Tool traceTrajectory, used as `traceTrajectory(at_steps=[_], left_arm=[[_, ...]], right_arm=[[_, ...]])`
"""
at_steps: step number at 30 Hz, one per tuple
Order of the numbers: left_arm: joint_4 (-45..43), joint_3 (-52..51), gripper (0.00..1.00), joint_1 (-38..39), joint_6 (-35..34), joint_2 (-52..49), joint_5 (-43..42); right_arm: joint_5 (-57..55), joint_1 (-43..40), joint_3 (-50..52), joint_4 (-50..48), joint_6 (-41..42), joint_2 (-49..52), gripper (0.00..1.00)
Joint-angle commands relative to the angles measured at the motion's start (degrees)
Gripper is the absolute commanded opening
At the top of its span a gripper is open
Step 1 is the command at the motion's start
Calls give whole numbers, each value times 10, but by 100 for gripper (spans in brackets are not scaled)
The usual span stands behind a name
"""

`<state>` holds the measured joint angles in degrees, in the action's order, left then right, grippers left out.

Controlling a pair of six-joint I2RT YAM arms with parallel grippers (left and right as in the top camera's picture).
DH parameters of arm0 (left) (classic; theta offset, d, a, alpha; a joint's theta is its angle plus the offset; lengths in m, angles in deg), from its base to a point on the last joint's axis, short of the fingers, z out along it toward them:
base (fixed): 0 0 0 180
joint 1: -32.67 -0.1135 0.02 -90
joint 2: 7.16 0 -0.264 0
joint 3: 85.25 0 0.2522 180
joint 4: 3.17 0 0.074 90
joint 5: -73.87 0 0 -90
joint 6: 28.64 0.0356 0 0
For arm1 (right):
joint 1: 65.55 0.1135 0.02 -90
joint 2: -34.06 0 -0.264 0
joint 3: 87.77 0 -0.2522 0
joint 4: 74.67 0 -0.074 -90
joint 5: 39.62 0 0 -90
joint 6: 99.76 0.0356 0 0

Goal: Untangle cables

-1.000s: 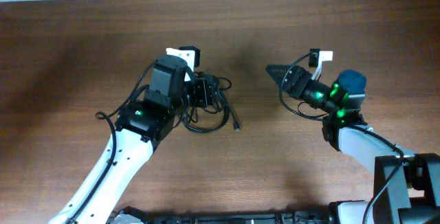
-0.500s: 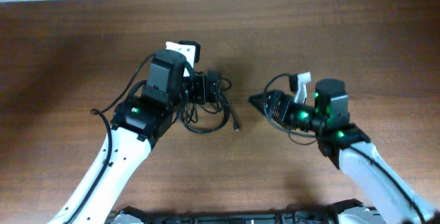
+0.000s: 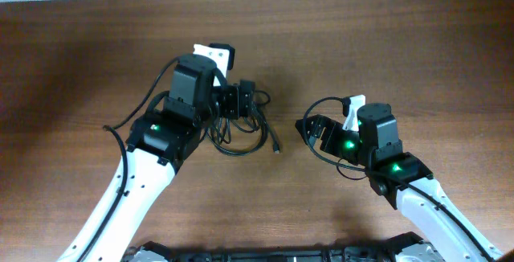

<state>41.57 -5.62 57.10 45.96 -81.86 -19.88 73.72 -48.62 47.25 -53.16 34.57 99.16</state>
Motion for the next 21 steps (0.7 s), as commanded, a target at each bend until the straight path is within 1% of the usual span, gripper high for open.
traceTrajectory(at_steps=[1,2,3,4,5,6,7,8,11,14,16,18,20,21], left_arm=[[9,17,51,2,9,-8,5],[14,17,46,2,-2,-14,5],[20,17,41,2,-32,-24,4],[23,17,38,2,-67,-41,-19],[23,17,38,2,-79,-57,-57],[24,17,41,2,-90,-79,-101],[26,17,41,2,-106,-93,-116],[32,17,40,2,-124,-115,-117],[34,17,36,2,-125,-159,-137],[33,17,34,2,-124,-190,-128],[27,17,28,2,-124,-204,-128],[18,17,0,2,-124,-217,-128],[16,28,0,1,-123,-211,-129],[25,55,0,-1,-116,-197,-130]], right_arm=[[-9,3,0,1,-9,1,97],[-9,3,0,1,-9,1,96],[-9,3,0,1,-9,1,96],[-9,3,0,1,-9,1,96],[-9,3,0,2,-9,1,96],[-9,3,0,7,-9,1,96],[-9,3,0,12,-9,1,96],[-9,3,0,19,-8,1,96],[-9,3,0,33,-9,1,96],[-11,3,0,34,-9,1,96],[-11,3,0,34,-9,1,96],[-11,3,0,35,-9,1,96],[-11,3,0,35,-9,1,96],[-9,3,0,35,-9,1,96]])
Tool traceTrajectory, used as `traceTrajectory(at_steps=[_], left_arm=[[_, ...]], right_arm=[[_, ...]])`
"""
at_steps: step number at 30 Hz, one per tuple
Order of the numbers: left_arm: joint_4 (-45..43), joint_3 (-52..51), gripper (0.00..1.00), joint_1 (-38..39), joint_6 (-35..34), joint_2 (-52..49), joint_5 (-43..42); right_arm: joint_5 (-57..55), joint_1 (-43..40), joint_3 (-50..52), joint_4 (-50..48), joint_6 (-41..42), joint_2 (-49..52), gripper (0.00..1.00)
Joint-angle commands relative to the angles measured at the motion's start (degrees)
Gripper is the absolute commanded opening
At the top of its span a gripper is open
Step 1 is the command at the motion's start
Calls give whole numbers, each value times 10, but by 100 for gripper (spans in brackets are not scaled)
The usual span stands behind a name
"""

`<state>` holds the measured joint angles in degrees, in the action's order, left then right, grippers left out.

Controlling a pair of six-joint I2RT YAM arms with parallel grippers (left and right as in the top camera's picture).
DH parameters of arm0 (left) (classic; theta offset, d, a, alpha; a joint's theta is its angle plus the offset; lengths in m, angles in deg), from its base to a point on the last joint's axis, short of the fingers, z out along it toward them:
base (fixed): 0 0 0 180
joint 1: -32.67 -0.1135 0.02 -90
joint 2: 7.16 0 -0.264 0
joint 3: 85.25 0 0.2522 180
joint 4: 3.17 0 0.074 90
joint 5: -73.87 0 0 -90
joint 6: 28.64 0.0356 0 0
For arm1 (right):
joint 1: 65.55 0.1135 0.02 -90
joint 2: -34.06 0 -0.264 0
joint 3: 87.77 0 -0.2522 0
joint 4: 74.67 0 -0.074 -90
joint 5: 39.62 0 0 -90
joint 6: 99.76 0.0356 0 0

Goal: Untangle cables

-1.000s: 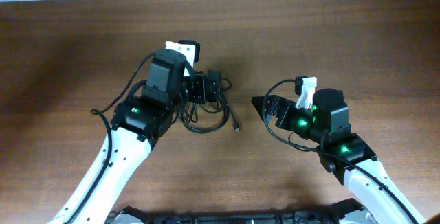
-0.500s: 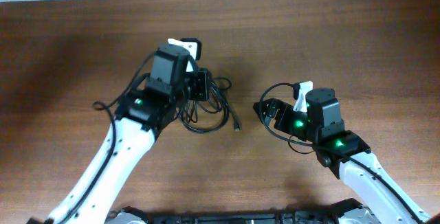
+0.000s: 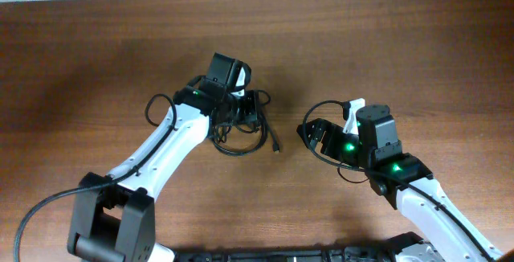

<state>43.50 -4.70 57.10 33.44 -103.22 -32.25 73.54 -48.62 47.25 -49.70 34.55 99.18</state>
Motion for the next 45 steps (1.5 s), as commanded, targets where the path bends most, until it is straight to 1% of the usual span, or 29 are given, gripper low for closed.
traceTrajectory(at_steps=[1,4,5,8,11,16,19,21,22,23,24,27,29,30,33,35,36,37,39,40,41,42,43,45], left_arm=[[16,75,0,-2,30,36,-6],[25,138,0,0,97,97,-7],[25,145,0,0,114,115,-6],[28,146,0,-1,153,164,-6],[27,146,0,-1,187,206,-6],[21,146,0,-1,193,237,-7],[-9,146,0,0,193,247,-14],[-41,146,0,0,192,251,-59],[-57,146,0,0,193,252,-87],[-69,146,0,0,193,253,-114],[-69,146,0,0,193,255,-115],[-73,146,0,0,193,266,-115],[-88,146,0,-1,193,282,-115],[-93,146,0,-1,193,289,-113],[-92,146,0,-1,199,294,-104],[-92,146,0,-1,199,294,-104],[-93,146,0,-1,199,294,-104],[-92,146,0,-1,199,294,-94],[-92,146,0,-1,199,294,-94],[-92,146,0,-1,199,294,-94],[-92,146,0,-1,199,294,-94],[-93,146,0,-1,199,294,-94],[-92,146,0,-1,199,294,-94],[-91,146,0,-1,199,294,-94]], right_arm=[[-3,3,0,0,-9,1,96],[31,3,0,-7,-56,1,96],[43,3,0,-12,-67,1,96],[47,3,0,-34,-67,1,96],[47,3,0,-90,-77,1,98],[47,4,0,-180,-81,1,98],[47,16,0,-218,-80,14,97],[44,38,0,-269,-81,38,96],[29,51,0,-311,-81,58,96],[-19,69,0,-371,-81,95,96],[-51,77,0,-408,-81,124,97],[-72,79,0,-528,-81,221,96],[-72,87,0,-603,-80,294,91],[-73,96,-2,-622,-81,325,91],[-107,113,-17,-625,-81,383,91],[-110,123,-35,-625,-82,410,90],[-115,130,-46,-624,-103,418,89],[-130,138,-56,-616,-129,421,82],[-197,155,-92,-542,-165,421,80],[-210,159,-105,-521,-181,421,78],[-225,160,-119,-502,-194,421,70],[-233,160,-125,-499,-195,421,65],[-232,160,-130,-501,-195,421,65],[-194,160,-134,-542,-195,419,79]])
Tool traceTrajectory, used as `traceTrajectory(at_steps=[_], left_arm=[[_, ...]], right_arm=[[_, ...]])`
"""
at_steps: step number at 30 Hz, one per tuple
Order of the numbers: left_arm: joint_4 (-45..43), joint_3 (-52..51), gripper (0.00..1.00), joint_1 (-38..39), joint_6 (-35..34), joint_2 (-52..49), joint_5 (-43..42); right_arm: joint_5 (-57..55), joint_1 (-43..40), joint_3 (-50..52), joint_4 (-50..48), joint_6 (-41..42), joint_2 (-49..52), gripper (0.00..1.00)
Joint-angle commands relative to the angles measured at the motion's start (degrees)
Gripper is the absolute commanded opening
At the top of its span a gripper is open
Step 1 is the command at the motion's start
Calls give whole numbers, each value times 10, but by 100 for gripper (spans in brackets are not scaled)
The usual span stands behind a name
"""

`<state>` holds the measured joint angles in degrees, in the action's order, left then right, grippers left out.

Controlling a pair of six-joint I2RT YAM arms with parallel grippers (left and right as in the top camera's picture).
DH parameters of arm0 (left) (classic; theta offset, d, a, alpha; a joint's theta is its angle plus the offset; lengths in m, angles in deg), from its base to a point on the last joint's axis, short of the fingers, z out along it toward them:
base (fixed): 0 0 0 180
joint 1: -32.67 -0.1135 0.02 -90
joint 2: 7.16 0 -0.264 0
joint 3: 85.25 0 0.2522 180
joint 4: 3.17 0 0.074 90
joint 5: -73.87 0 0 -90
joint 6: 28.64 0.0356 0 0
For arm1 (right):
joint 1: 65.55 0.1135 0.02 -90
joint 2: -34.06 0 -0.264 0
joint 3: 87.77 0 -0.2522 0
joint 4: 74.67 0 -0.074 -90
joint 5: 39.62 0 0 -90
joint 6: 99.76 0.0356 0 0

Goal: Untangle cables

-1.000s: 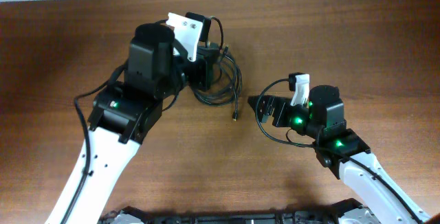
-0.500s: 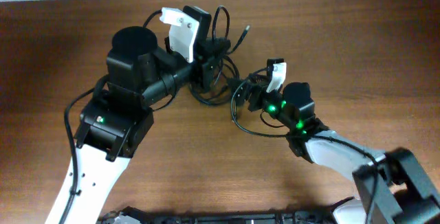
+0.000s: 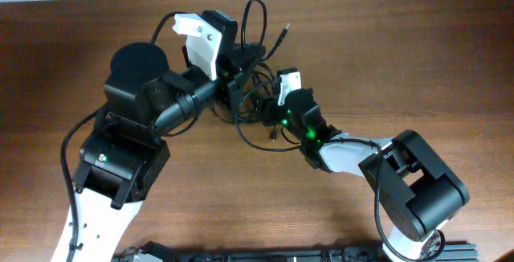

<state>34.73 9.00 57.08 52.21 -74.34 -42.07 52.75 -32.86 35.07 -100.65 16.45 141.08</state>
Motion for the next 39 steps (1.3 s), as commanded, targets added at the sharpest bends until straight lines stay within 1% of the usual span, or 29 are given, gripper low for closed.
traceTrajectory(at_steps=[1,2,3,4,5,7,10,11,13,14,15,17,18,20,21,24,27,29,30,32,33,34,35,36,38,39], left_arm=[[-3,9,0,-1,12,6,6],[-3,9,0,-3,11,7,18],[-3,9,0,-8,10,10,45],[-3,9,0,-14,-11,14,73],[3,9,0,-27,-81,22,128],[11,9,0,-36,-105,25,133],[59,9,0,-36,-127,11,134],[74,9,0,-36,-151,-1,134],[105,9,0,-36,-216,-28,133],[116,9,0,-36,-228,-39,133],[124,9,0,-36,-239,-49,120],[124,9,0,-36,-260,-59,68],[123,9,0,-34,-277,-59,50],[121,9,0,-21,-278,-58,21],[121,9,0,-7,-277,-58,3],[113,9,0,25,-277,-54,-40],[104,9,0,61,-273,-41,-43],[96,9,0,77,-252,-35,-42],[96,9,0,78,-246,-31,-43],[96,9,0,78,-246,-30,-43],[96,9,0,78,-246,-30,-42],[96,9,0,78,-246,-30,-43],[96,9,0,78,-238,-30,-42],[101,9,0,78,-224,-30,-14],[114,9,0,78,-220,-30,47],[128,9,0,77,-220,-30,93]], right_arm=[[42,2,-12,-50,-23,0,82],[66,2,-12,-53,-25,-4,86],[90,2,-12,-48,-25,-10,86],[108,2,-11,-41,-25,-15,86],[125,1,-11,-26,-25,-25,86],[138,-6,-11,-25,-24,-37,86],[141,-13,-11,-80,-24,-48,89],[153,-12,-11,-101,-24,-48,90],[144,-12,-12,-106,-29,-48,91],[142,-12,-12,-106,-38,-48,90],[134,-12,-12,-107,-40,-48,91],[129,-12,-12,-119,-43,-48,91],[115,-12,-12,-127,-68,-48,91],[80,-12,-12,-148,-99,-47,90],[61,-12,-13,-165,-126,-47,87],[10,-12,-28,-167,-197,-44,85],[-26,-13,-64,-165,-205,-28,83],[-65,-13,-88,-162,-205,-10,79],[-97,-15,-99,-162,-205,0,74],[-97,-23,-104,-162,-204,2,59],[-97,-27,-104,-162,-204,2,43],[-97,-34,-104,-162,-204,2,11],[-97,-40,-104,-162,-202,2,4],[-97,-46,-104,-160,-201,2,4],[-96,-47,-104,-141,-198,0,4],[-84,-47,-104,-108,-198,-8,4]])
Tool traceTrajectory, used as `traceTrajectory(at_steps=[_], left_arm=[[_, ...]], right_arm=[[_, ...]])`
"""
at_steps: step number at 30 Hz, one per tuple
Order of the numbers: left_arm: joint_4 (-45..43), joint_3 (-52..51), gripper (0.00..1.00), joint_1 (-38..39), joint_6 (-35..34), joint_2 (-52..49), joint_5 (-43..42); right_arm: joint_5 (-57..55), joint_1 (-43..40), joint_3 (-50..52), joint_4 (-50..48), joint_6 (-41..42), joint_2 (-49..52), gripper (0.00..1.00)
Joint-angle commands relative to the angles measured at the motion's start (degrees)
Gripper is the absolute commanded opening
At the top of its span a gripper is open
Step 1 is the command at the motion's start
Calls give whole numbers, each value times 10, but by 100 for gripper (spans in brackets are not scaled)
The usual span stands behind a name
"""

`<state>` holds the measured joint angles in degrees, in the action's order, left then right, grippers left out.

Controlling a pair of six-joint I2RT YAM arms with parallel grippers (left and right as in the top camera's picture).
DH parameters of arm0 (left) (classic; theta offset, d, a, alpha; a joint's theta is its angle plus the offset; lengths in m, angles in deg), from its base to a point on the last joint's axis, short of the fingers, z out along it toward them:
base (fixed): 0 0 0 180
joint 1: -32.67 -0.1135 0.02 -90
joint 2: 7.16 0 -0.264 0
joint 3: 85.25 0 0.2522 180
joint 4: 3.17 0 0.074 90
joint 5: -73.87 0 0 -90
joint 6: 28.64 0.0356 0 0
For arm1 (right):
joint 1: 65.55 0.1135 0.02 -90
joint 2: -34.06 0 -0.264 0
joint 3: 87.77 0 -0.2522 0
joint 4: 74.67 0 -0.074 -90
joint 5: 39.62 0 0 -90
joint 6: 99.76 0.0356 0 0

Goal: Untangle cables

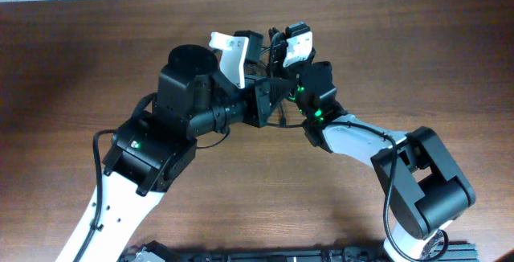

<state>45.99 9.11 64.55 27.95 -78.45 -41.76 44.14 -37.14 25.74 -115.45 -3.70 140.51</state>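
Note:
The black cable bundle [283, 122] is off the table, and only thin loops of it show: one below the two grippers, one above them at the far edge. My left gripper [271, 101] points right at the end of the raised left arm and seems shut on the bundle. My right gripper [283, 69] comes in from the right and meets it at the same spot. Its fingers are hidden among the cables and the left wrist, so I cannot tell how they stand. Both grippers almost touch.
The brown wooden table [72, 61] lies under both arms. The raised left arm [189, 101] covers much of the middle. The right arm's base link [422, 186] sits at the lower right. A pale wall edge runs along the top.
Both grippers have moved up and closer together. The right wrist now sits higher, beside the left gripper. The cable loops that stuck out above the left gripper are now mostly hidden.
First the cables lay in a heap on the table with the left gripper at them and the right arm apart to the right. Later the left gripper held the heap raised and the right gripper had come in to it. Now both meet at the lifted bundle.

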Motion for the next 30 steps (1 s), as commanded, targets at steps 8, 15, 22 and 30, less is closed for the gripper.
traceTrajectory(at_steps=[8,15,22,30], left_arm=[[144,-3,10,-45,22,9,285],[144,-10,79,-45,22,-52,288],[144,-10,99,-45,22,-153,253],[118,-10,98,-14,22,-228,209]], right_arm=[[30,-39,-10,435,4,-200,4],[66,-90,-10,534,3,-431,4],[-195,-90,-10,790,38,-430,4],[-251,-94,-39,767,50,-450,4]])
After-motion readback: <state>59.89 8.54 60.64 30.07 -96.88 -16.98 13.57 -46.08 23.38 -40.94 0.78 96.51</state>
